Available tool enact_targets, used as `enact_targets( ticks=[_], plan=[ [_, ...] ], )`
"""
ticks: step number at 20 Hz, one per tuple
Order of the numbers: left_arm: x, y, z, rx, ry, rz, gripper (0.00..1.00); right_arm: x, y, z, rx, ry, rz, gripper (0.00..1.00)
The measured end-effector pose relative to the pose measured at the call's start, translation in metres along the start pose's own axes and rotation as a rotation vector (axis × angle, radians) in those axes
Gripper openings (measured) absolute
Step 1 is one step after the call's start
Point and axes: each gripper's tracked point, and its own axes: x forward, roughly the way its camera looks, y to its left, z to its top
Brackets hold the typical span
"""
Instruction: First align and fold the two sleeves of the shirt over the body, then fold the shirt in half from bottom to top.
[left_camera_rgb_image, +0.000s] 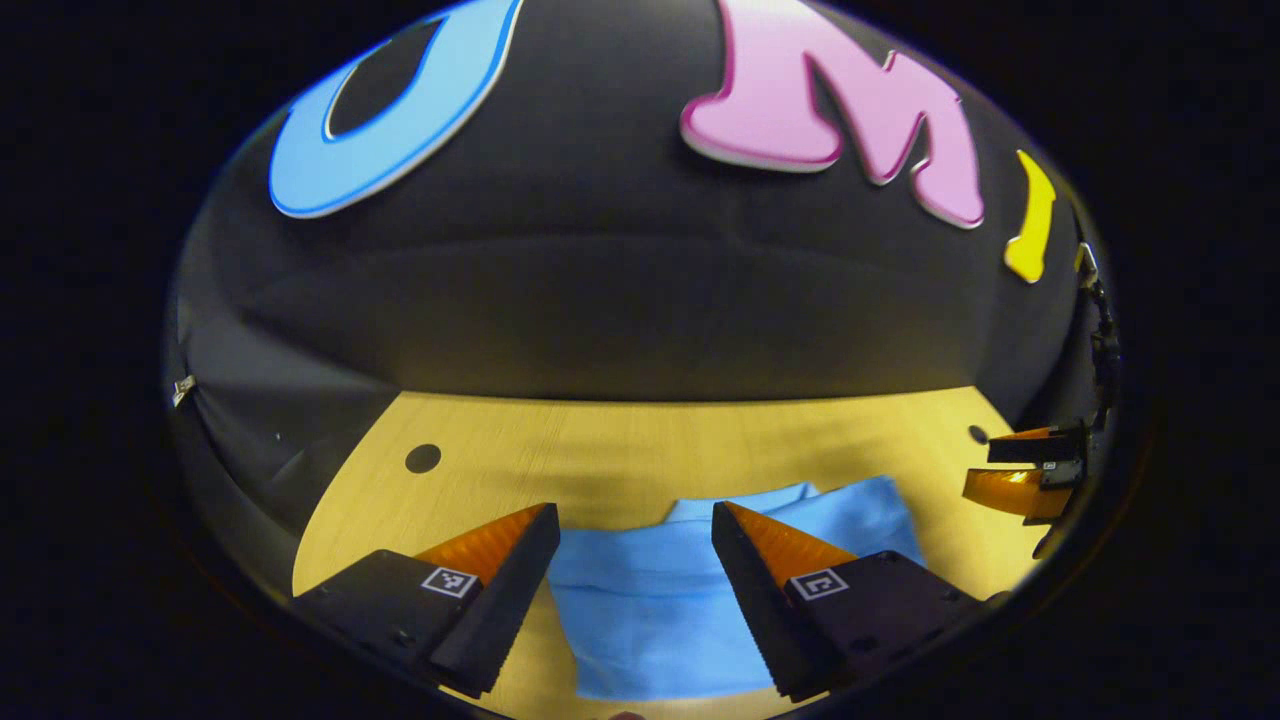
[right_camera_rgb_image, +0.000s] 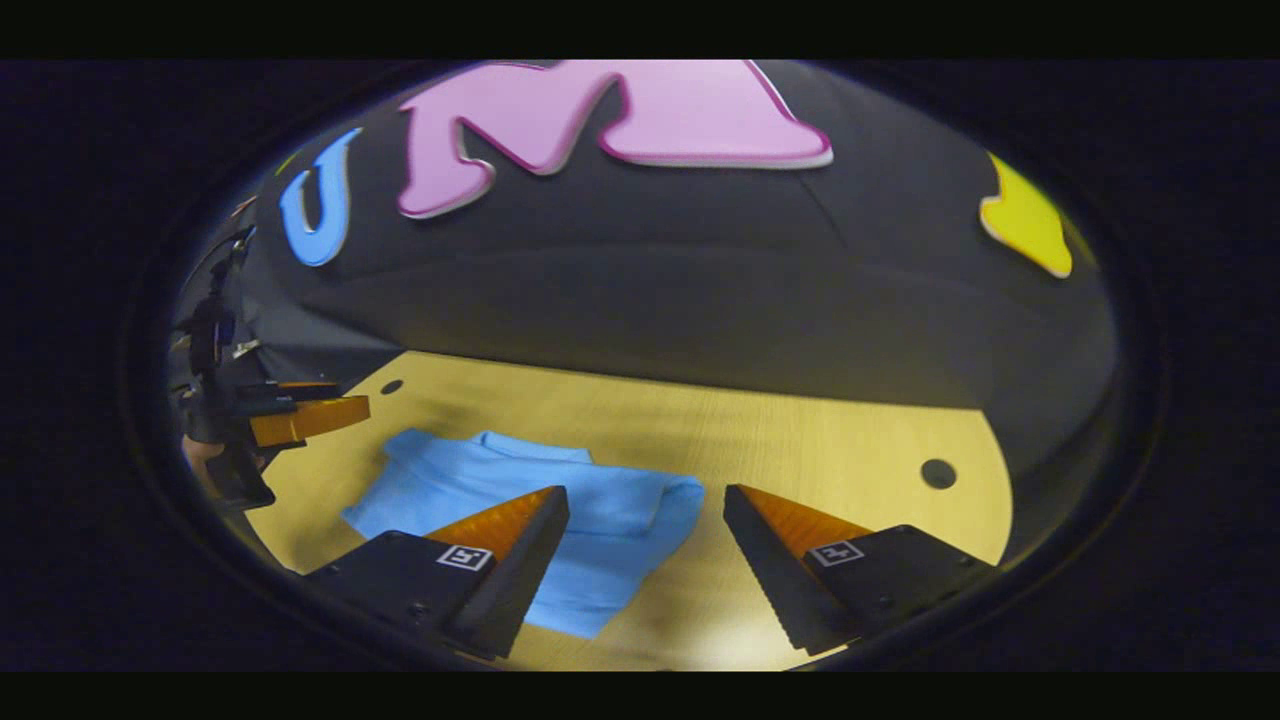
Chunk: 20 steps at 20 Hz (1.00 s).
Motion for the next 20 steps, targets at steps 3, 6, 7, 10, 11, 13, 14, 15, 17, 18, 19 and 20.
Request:
enact_targets(
  ticks=[3,6,7,10,11,13,14,15,17,18,19,20],
  plan=[
    [-0.075,-0.019,0.024,0.018,-0.124,-0.073,0.98,-0.076,0.021,0.034,-0.029,-0.123,-0.038,0.98],
    [-0.158,-0.024,0.041,0.058,-0.228,-0.110,0.97,-0.156,0.050,0.052,-0.057,-0.233,-0.116,0.98],
    [-0.188,-0.029,0.044,0.063,-0.270,-0.128,0.97,-0.185,0.061,0.058,-0.057,-0.266,-0.135,0.90],
    [-0.283,-0.026,0.040,0.087,-0.364,-0.147,0.97,-0.270,0.093,0.067,-0.030,-0.372,-0.185,0.97],
    [-0.311,-0.019,0.030,0.077,-0.362,-0.128,0.97,-0.297,0.101,0.066,-0.013,-0.397,-0.201,0.96],
    [-0.369,-0.024,0.008,0.022,-0.375,-0.140,0.97,-0.341,0.117,0.057,0.003,-0.432,-0.236,0.97],
    [-0.394,-0.024,0.002,0.002,-0.399,-0.145,0.97,-0.360,0.125,0.052,0.002,-0.452,-0.246,0.97],
    [-0.418,-0.020,-0.004,-0.003,-0.430,-0.141,0.97,-0.379,0.129,0.046,-0.003,-0.467,-0.259,0.97],
    [-0.454,-0.013,-0.021,0.009,-0.454,-0.121,0.96,-0.414,0.136,0.035,-0.026,-0.483,-0.281,0.97],
    [-0.469,-0.012,-0.026,0.021,-0.464,-0.119,0.97,-0.431,0.136,0.032,-0.038,-0.498,-0.291,0.97],
    [-0.482,-0.010,-0.027,0.034,-0.482,-0.110,0.97,-0.444,0.136,0.034,-0.044,-0.515,-0.297,0.97],
    [-0.497,-0.006,-0.023,0.041,-0.519,-0.097,0.97,-0.457,0.140,0.035,-0.042,-0.538,-0.290,0.96]
  ],
)
